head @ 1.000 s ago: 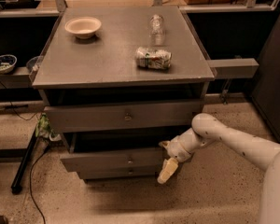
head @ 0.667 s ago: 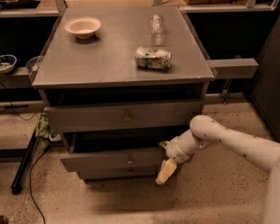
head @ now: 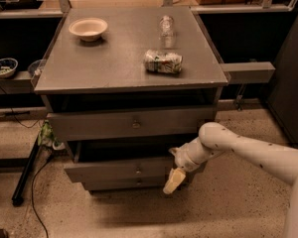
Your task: Open middle drawer
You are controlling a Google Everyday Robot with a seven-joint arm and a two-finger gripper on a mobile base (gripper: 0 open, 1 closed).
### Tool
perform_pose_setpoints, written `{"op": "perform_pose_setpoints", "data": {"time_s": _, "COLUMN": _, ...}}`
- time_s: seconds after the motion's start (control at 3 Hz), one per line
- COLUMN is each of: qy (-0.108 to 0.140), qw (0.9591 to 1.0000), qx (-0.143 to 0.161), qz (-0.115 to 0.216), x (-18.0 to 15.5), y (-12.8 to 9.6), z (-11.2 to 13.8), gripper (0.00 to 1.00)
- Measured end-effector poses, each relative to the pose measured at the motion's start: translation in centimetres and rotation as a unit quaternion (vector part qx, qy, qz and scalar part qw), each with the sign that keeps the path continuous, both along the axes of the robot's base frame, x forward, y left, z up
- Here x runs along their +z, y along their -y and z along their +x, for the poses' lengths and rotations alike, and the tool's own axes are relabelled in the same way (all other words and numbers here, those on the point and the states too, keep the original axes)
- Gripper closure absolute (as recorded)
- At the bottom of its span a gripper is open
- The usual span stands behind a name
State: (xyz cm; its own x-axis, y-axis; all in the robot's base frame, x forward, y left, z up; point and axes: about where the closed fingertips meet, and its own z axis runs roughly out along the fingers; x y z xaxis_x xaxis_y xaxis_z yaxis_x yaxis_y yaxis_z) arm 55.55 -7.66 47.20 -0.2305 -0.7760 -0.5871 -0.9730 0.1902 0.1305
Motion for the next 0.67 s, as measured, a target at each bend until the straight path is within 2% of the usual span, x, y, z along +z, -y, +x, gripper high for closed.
{"op": "perform_pose_setpoints", "data": {"time_s": 0.33, "qy": 0.016, "qw": 0.9998, "qx": -0.009, "qz": -0.007, "x": -0.2, "y": -0.1, "z": 0.8, "gripper": 0.00}}
{"op": "perform_pose_setpoints", "data": {"time_s": 0.67, "qy": 0.024, "qw": 0.9992, "qx": -0.019, "qz": -0.025, "x": -1.4, "y": -0.6, "z": 2.6, "gripper": 0.00}}
